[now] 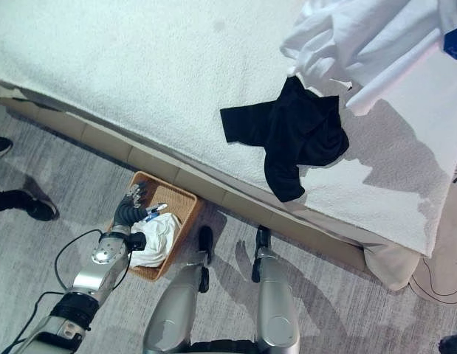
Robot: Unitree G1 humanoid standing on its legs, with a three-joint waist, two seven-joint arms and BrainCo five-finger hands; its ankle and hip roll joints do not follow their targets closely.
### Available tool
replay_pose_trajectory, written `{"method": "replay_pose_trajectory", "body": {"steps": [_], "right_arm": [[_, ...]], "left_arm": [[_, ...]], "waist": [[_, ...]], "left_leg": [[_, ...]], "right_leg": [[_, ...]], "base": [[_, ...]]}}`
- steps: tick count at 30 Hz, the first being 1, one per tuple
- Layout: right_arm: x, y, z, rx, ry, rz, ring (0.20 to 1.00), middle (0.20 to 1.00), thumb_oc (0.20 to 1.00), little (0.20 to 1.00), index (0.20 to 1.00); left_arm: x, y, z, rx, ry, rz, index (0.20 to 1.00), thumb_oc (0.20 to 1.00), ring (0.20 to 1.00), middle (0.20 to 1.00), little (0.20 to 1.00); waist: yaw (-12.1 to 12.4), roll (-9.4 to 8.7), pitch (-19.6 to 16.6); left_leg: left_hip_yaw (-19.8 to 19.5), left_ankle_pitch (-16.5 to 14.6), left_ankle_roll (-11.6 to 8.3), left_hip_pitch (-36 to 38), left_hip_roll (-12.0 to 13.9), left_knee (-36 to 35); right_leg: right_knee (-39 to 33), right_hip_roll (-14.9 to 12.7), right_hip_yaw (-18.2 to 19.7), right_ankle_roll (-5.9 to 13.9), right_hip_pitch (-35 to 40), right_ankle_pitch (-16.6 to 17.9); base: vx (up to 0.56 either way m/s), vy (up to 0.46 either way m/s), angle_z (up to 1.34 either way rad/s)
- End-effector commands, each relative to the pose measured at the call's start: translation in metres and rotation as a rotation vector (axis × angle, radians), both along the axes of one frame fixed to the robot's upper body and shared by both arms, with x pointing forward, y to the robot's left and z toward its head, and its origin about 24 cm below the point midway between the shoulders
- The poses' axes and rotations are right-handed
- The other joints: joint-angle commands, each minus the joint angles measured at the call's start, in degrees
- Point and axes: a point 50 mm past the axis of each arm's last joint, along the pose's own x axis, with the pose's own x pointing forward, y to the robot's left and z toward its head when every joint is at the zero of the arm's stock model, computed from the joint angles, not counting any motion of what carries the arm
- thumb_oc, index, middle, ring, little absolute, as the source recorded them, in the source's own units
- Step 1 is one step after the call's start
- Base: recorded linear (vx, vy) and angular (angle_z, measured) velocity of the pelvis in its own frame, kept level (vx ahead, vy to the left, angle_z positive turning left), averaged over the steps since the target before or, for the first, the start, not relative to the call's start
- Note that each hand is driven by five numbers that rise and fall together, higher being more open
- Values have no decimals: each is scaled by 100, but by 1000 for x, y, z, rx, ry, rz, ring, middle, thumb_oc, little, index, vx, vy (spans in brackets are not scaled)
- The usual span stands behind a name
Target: Pick up clothes into the bucket
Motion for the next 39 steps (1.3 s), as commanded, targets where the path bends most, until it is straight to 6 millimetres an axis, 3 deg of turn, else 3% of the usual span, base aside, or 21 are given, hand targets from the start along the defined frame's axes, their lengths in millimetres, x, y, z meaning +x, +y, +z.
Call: {"method": "replay_pose_trajectory", "body": {"steps": [1,11,14,20,23,28,30,31,39], "right_arm": [[-9,7,3,12,-104,80,200,200,200,200,200],[4,18,-23,52,14,192,200,200,200,200,200],[12,27,-41,64,89,265,200,200,200,200,200],[24,65,-72,15,298,460,200,200,200,200,200],[26,81,-84,-30,397,523,200,200,200,200,200],[23,116,-98,-66,480,691,200,200,200,200,200],[22,121,-100,-71,490,715,200,200,200,200,200],[20,136,-104,-81,514,785,200,200,200,200,200],[10,173,-109,-129,530,950,200,200,200,200,200]], "left_arm": [[-8,7,11,16,-67,-23,1000,1000,1000,1000,1000],[-3,-18,51,19,-204,-195,1000,1000,1000,1000,1000],[2,-27,67,57,-261,-240,1000,1000,1000,1000,1000],[22,-64,114,138,-419,-370,1000,1000,1000,1000,1000],[32,-80,128,187,-453,-427,1000,1000,1000,1000,1000],[45,-112,138,216,-454,-534,1000,1000,1000,1000,1000],[47,-118,140,215,-454,-551,1000,1000,1000,1000,1000],[49,-134,146,222,-465,-604,1000,1000,1000,1000,1000],[53,-177,153,259,-465,-732,1000,1000,1000,1000,1000]], "waist": [[-46,-284,-826],[-112,-239,-1538],[-145,-248,-1705],[-254,-286,-2026],[-310,-290,-2151],[-405,-255,-2344],[-415,-251,-2377],[-446,-246,-2434],[-497,-196,-2571]], "left_leg": [[-265,-522,-175,-43,22,444],[-203,-558,-228,640,78,95],[-187,-601,-231,795,85,77],[-114,-736,-227,1075,97,107],[-50,-780,-233,1223,126,89],[23,-801,-233,1444,158,-16],[27,-800,-233,1476,157,-38],[33,-795,-233,1530,159,-71],[17,-781,-230,1696,164,-186]], "right_leg": [[6,-100,-19,365,351,-180],[-464,-42,-108,378,1118,-233],[-492,-34,-114,375,1282,-262],[-602,-14,-82,377,1623,-328],[-676,-16,-52,375,1798,-349],[-795,-12,-18,389,2002,-341],[-812,-14,-15,392,2035,-342],[-848,-19,-21,396,2092,-338],[-931,-9,-49,403,2270,-346]], "base": [[77,5,-12],[69,-5,0],[66,-6,2],[70,-16,1],[58,-8,-5],[46,-5,-14],[27,-2,-6],[0,0,0],[5,-2,-1]]}}
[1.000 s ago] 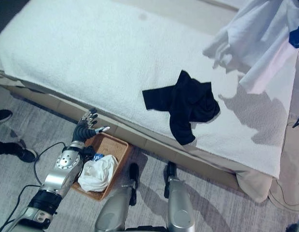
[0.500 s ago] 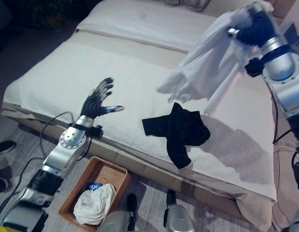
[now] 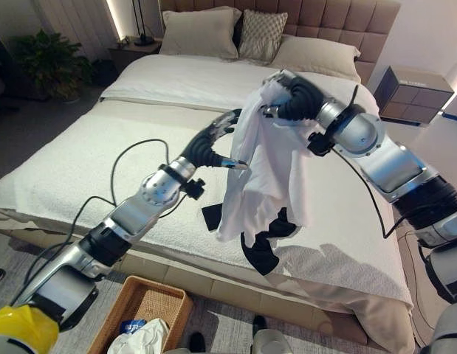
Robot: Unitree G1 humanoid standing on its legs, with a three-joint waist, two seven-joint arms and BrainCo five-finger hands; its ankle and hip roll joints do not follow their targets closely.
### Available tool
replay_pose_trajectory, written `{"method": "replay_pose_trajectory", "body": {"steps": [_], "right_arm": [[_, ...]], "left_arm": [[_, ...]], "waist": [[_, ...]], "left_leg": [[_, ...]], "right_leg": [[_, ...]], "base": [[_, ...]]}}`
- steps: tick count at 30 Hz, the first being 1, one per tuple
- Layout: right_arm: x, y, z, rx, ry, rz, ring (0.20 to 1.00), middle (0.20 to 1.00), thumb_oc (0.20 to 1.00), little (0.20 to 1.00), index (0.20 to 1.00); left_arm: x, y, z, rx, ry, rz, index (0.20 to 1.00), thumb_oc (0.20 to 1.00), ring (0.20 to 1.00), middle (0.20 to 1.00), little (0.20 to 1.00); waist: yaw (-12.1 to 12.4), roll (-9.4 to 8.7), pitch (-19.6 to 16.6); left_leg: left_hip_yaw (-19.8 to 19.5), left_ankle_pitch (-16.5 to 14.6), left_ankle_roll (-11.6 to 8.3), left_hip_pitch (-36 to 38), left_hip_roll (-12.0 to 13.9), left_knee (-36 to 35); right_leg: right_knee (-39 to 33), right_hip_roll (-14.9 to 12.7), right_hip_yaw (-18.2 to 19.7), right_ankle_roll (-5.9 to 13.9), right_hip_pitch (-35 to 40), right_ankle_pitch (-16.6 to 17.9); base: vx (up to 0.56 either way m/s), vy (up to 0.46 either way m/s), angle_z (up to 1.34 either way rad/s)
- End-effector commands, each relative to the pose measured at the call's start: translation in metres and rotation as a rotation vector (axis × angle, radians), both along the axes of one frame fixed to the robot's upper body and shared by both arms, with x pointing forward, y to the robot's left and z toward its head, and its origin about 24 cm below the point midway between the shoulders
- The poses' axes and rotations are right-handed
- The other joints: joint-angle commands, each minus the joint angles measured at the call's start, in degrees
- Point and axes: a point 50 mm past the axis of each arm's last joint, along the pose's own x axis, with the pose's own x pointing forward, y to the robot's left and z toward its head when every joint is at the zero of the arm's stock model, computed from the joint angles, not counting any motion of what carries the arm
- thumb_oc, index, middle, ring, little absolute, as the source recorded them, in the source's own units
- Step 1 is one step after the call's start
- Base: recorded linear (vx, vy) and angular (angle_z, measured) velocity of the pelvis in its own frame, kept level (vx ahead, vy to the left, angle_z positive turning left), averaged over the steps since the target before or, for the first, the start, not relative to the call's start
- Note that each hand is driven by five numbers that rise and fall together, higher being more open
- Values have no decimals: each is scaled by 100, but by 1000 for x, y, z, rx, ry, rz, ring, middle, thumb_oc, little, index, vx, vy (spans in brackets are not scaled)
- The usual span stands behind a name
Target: Pick up clothes into the bucket
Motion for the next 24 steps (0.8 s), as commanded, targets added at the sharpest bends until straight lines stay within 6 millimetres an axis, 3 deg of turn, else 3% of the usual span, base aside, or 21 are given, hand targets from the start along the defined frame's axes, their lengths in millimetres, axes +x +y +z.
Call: {"method": "replay_pose_trajectory", "body": {"steps": [1,7,12,17,18,19,24], "right_arm": [[-13,19,31,77,-106,117,200,200,200,200,200],[-22,32,35,124,-132,191,200,200,200,200,200],[-23,41,34,136,-118,231,200,200,200,200,200],[-22,43,34,132,-123,224,200,200,200,200,200],[-22,42,34,136,-128,217,200,200,200,200,200],[-22,41,35,142,-134,213,200,200,200,200,200],[-16,31,34,172,-159,154,200,200,200,200,200]], "left_arm": [[9,-5,4,16,-12,6,1000,1000,1000,1000,1000],[6,-23,-15,5,96,-53,1000,1000,1000,1000,1000],[-8,-46,-28,-70,295,-231,1000,1000,1000,1000,1000],[-11,-52,-35,-27,351,-276,1000,1000,1000,1000,1000],[-12,-51,-37,-30,367,-283,526,526,526,526,526],[-12,-51,-38,-30,378,-286,200,200,200,200,200],[-12,-42,-46,-62,434,-277,200,200,200,200,200]], "waist": [[111,-265,-376],[93,-243,-389],[57,-198,-382],[46,-181,-383],[41,-180,-387],[42,-180,-385],[55,-177,-385]], "left_leg": [[-160,-684,-124,-196,-34,617],[-165,-665,-110,-172,-46,589],[-176,-645,-109,-189,-49,595],[-207,-631,-112,-184,-50,597],[-210,-632,-114,-183,-54,600],[-215,-634,-112,-190,-57,612],[-230,-642,-104,-201,-71,618]], "right_leg": [[2,-265,-95,372,388,-335],[-40,-277,-112,370,415,-306],[-74,-288,-112,373,427,-276],[-79,-291,-133,375,446,-275],[-77,-293,-136,375,447,-275],[-73,-296,-139,378,449,-276],[-74,-298,-139,381,443,-278]], "base": [[0,0,0],[0,0,0],[0,0,0],[0,0,0],[0,0,0],[0,0,0],[0,0,0]]}}
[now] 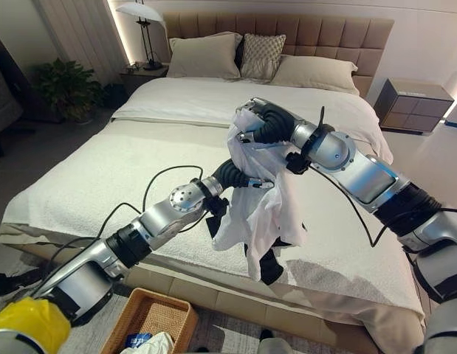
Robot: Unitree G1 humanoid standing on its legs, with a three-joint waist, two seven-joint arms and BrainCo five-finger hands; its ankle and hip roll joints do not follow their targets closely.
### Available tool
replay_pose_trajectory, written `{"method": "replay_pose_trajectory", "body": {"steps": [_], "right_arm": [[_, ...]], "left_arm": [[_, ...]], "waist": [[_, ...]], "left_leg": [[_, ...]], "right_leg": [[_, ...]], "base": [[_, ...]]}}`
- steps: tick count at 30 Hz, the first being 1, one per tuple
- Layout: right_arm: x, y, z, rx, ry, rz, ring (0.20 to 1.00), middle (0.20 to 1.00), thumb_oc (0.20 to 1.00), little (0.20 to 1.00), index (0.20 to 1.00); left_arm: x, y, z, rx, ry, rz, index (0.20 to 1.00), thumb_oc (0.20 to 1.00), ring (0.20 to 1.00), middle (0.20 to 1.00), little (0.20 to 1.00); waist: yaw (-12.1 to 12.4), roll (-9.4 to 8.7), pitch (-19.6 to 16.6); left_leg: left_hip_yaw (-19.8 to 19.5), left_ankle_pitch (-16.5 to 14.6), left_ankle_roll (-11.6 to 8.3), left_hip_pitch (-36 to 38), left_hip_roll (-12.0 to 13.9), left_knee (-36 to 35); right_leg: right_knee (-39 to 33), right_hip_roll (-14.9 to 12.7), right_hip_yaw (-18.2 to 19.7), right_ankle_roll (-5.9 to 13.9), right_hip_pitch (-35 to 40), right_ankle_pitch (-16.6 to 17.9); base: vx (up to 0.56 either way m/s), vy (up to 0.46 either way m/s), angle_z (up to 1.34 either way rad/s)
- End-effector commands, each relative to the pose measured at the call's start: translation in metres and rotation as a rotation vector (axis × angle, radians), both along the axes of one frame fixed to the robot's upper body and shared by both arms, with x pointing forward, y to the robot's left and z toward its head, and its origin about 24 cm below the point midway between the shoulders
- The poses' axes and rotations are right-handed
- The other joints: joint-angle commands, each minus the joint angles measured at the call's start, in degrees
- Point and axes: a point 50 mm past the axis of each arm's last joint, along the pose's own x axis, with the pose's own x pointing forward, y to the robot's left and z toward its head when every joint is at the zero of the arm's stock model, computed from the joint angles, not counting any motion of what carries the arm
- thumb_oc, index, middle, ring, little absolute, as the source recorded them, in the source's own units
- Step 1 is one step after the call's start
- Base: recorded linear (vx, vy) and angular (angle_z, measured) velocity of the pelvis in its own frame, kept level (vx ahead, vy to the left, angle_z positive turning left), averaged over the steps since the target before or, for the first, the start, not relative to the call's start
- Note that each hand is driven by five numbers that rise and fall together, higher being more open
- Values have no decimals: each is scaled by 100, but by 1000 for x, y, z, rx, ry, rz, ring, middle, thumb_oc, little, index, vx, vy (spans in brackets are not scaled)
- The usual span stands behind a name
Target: Pick up clothes into the bucket
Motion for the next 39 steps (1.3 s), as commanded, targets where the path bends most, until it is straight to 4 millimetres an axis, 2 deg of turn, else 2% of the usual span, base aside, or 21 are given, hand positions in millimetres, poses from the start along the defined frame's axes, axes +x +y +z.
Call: {"method": "replay_pose_trajectory", "body": {"steps": [1,7,8,9,12,15,17,20,21,22,27,31,35,39], "right_arm": [[-12,11,54,174,-228,63,200,200,200,200,200],[-5,-14,43,225,-228,-56,200,200,200,200,200],[-5,-18,41,232,-228,-74,454,454,454,454,454],[-4,-24,39,241,-227,-98,1000,1000,1000,1000,1000],[0,-50,28,314,-214,-212,1000,1000,1000,1000,1000],[0,-81,9,385,-191,-350,1000,1000,1000,1000,1000],[-3,-105,-17,474,-135,-453,1000,1000,1000,1000,1000],[-10,-128,-50,530,-73,-577,1000,1000,1000,1000,1000],[-17,-145,-78,552,-19,-683,1000,1000,1000,1000,1000],[-18,-145,-79,552,-17,-683,1000,1000,1000,1000,1000],[-41,-174,-134,600,62,-929,1000,1000,1000,1000,1000],[-59,-193,-163,556,94,-1100,1000,1000,1000,1000,1000],[-67,-203,-178,518,123,-1186,1000,1000,1000,1000,1000],[-65,-208,-182,517,127,-1226,1000,1000,1000,1000,1000]], "left_arm": [[-5,-15,-3,-17,35,-88,200,200,200,200,200],[-6,3,-17,-88,109,-10,200,200,200,200,200],[-7,7,-19,-97,115,4,200,200,200,200,200],[-7,10,-20,-108,119,15,200,200,200,200,200],[-9,26,-29,-136,142,78,200,200,200,200,200],[-14,50,-39,-143,150,156,200,200,200,200,200],[-18,73,-43,-118,116,224,200,200,200,200,200],[-27,105,-49,-54,58,322,200,200,200,200,200],[-35,130,-57,-35,50,417,200,200,200,200,200],[-35,131,-57,-33,51,418,200,200,200,200,200],[-62,186,-89,-75,141,707,200,200,200,200,200],[-83,228,-105,-64,158,954,200,200,200,200,200],[-96,254,-114,-14,156,1116,200,200,200,200,200],[-101,276,-120,100,141,1243,200,200,200,200,200]], "waist": [[58,-346,-203],[90,-366,-182],[98,-369,-175],[107,-369,-169],[147,-368,-124],[206,-385,-89],[241,-370,-53],[312,-396,-57],[362,-390,-45],[359,-396,-56],[455,-389,-33],[543,-384,66],[616,-387,318],[683,-365,690]], "left_leg": [[-222,-642,-101,-268,-73,637],[-252,-662,-83,-299,-88,678],[-254,-666,-80,-302,-92,684],[-259,-667,-78,-304,-93,685],[-284,-679,-60,-337,-110,715],[-314,-708,-45,-361,-117,752],[-333,-719,-36,-376,-118,762],[-354,-744,-24,-386,-121,776],[-357,-756,-16,-392,-126,784],[-357,-760,-16,-392,-126,787],[-399,-798,6,-444,-150,855],[-468,-804,17,-571,-178,924],[-554,-772,25,-870,-238,1055],[-625,-702,24,-1306,-261,1260]], "right_leg": [[-83,-299,-123,386,387,-272],[-60,-311,-136,370,377,-281],[-55,-313,-137,368,373,-282],[-53,-313,-141,365,374,-287],[-42,-320,-143,354,371,-293],[-25,-322,-164,346,359,-313],[-23,-324,-181,346,360,-327],[-26,-323,-198,337,366,-351],[-36,-330,-208,332,373,-359],[-37,-330,-208,332,375,-361],[-42,-329,-229,311,379,-395],[2,-337,-252,299,306,-414],[141,-363,-296,289,53,-408],[374,-409,-334,280,-384,-365]], "base": [[0,0,0],[0,0,0],[0,0,0],[0,0,0],[-1,2,1],[-1,1,2],[2,-6,4],[20,-12,7],[19,-6,9],[19,-4,5],[6,-1,1],[-18,0,3],[-105,7,19],[-147,18,13]]}}
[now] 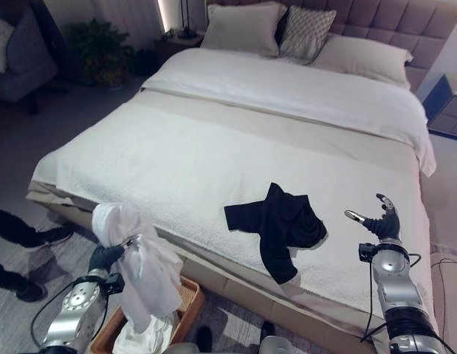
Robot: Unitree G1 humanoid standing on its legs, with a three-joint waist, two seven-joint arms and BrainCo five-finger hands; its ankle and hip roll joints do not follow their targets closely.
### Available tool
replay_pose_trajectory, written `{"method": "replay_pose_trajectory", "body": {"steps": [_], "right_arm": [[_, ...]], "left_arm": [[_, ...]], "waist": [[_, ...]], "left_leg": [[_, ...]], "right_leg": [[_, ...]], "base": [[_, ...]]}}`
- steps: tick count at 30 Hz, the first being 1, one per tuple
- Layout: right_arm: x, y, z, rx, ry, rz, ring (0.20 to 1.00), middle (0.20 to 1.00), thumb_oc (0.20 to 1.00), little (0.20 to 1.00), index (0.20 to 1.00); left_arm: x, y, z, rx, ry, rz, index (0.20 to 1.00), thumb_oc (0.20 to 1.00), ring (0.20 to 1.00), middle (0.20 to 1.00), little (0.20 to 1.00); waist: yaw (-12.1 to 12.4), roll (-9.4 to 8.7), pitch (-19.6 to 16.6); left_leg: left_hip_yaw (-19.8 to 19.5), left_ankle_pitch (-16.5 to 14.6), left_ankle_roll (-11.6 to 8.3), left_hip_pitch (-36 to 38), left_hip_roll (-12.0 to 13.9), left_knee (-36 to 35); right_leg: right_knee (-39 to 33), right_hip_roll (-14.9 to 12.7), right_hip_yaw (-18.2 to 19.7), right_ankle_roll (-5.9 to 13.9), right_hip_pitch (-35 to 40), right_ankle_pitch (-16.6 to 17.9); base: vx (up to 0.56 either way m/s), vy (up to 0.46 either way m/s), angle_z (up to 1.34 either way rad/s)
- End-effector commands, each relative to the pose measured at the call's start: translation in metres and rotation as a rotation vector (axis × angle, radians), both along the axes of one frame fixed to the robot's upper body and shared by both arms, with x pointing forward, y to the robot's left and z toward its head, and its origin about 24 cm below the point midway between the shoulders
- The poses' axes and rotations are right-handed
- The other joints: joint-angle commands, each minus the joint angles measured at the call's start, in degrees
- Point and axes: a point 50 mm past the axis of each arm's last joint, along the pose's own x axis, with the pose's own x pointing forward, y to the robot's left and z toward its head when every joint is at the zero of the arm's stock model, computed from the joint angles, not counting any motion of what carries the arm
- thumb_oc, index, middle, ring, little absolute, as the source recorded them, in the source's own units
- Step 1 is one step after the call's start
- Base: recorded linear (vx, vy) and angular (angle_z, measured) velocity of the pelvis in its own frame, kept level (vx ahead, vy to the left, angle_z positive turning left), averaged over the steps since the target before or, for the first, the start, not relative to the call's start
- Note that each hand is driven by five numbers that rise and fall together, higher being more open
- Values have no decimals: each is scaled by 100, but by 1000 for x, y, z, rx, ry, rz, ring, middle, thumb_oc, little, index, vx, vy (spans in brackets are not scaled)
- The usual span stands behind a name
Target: Pick up clothes into the bucket
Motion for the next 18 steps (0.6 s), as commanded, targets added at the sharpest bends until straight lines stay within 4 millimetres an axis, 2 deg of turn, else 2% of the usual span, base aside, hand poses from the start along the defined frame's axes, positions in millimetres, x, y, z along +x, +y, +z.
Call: {"method": "replay_pose_trajectory", "body": {"steps": [1,8,11,12,13,18], "right_arm": [[20,0,32,-58,-143,-4,1000,1000,1000,1000,1000],[36,5,44,-70,-207,-20,1000,1000,1000,1000,1000],[47,16,47,-42,-239,-6,1000,1000,1000,1000,1000],[53,22,53,-49,-261,12,1000,1000,1000,1000,1000],[53,22,53,-49,-262,11,1000,1000,1000,1000,1000],[66,35,71,-55,-353,33,1000,1000,1000,1000,1000]], "left_arm": [[15,25,38,194,-155,56,200,200,200,200,200],[19,45,28,367,-41,129,200,200,200,200,200],[23,49,18,420,37,162,200,200,200,200,200],[28,53,20,463,55,168,200,200,200,200,200],[28,53,20,463,54,168,200,200,200,200,200],[44,63,43,564,9,219,200,200,200,200,200]], "waist": [[44,-306,169],[89,-300,837],[102,-342,1070],[109,-374,1231],[115,-373,1231],[92,-462,1635]], "left_leg": [[-210,-626,-52,-671,-183,953],[-280,-611,-9,-1386,-204,1466],[-244,-610,-20,-1619,-177,1620],[-223,-640,-31,-1769,-143,1737],[-218,-646,-31,-1778,-140,1748],[-196,-693,-35,-2327,-110,2178]], "right_leg": [[245,-310,29,257,-48,-194],[811,-380,108,196,-830,-216],[903,-366,121,193,-1079,-183],[958,-327,168,195,-1240,-180],[965,-324,174,194,-1250,-182],[1219,-306,264,197,-1781,-179]], "base": [[-90,35,10],[-88,43,8],[-59,47,0],[-62,39,-8],[-63,35,-16],[-57,35,-8]]}}
